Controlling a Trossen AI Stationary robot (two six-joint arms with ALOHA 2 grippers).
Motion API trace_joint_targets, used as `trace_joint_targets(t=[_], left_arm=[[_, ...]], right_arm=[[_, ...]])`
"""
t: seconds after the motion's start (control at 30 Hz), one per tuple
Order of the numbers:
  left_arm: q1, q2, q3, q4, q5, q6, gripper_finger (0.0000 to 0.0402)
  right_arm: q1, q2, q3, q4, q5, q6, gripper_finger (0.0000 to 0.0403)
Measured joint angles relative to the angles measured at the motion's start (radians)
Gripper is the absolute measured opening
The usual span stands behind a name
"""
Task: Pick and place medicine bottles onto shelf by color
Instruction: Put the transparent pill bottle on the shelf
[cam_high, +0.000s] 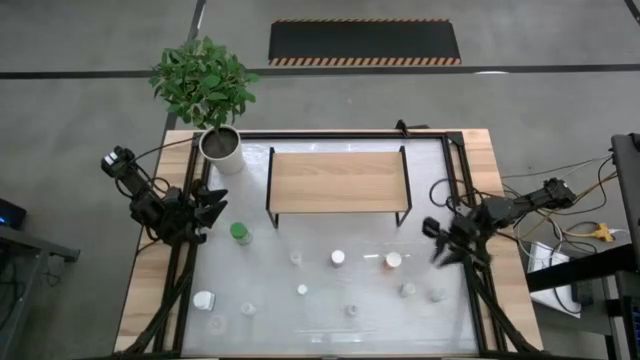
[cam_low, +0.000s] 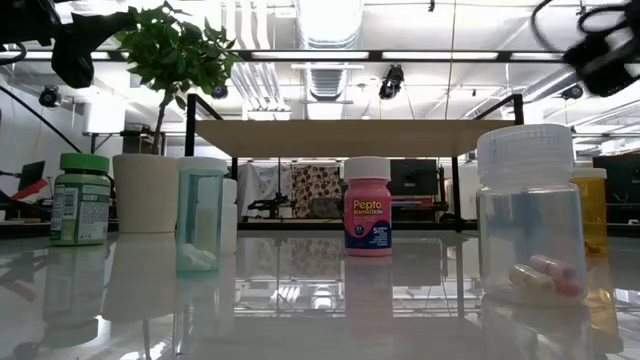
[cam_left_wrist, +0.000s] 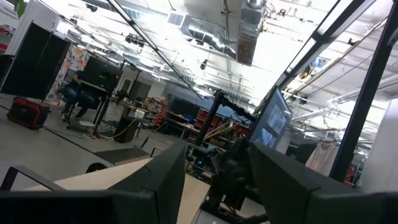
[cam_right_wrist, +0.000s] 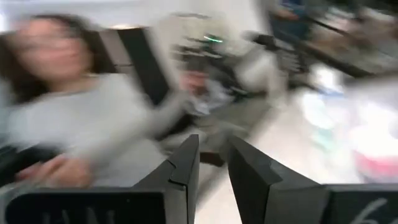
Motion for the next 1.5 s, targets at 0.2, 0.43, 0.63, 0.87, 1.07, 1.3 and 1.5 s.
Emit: trace_joint_targets(t=[0.2, 0.43, 0.63, 0.87, 1.07, 1.3, 1.5], left_arm=[[0.000, -0.001, 0.000, 0.002, 0.000, 0.001, 0.0164], [0.000, -0.002, 0.000, 0.024, 0.000, 0.007, 0.0164], [0.000, 0.000, 0.000, 0.024, 0.000, 0.001, 0.0164], [0.000, -0.005, 0.000, 0.031, 0.000, 0.000, 0.0164], [0.000, -0.001, 0.001, 0.034, 0.000, -0.060, 0.0164], [0.000, 0.020, 0.064, 0.030, 0.003, -0.074, 0.0164], [0.000, 0.091, 0.171, 0.028, 0.102, 0.009, 0.0164]], right_arm=[[0.000, 0.066, 0.012, -0.214, 0.257, 0.154, 0.0063], [0.000, 0.156, 0.020, -0.195, 0.258, 0.207, 0.0062], [0.000, 0.202, 0.019, -0.200, 0.259, 0.214, 0.0066], [0.000, 0.218, 0.019, -0.198, 0.259, 0.214, 0.0064], [0.000, 0.216, 0.019, -0.195, 0.277, 0.213, 0.0071], [0.001, 0.217, 0.019, -0.113, 0.532, 0.174, 0.0070], [0.001, 0.216, 0.018, 0.183, 0.610, -0.214, 0.0070]])
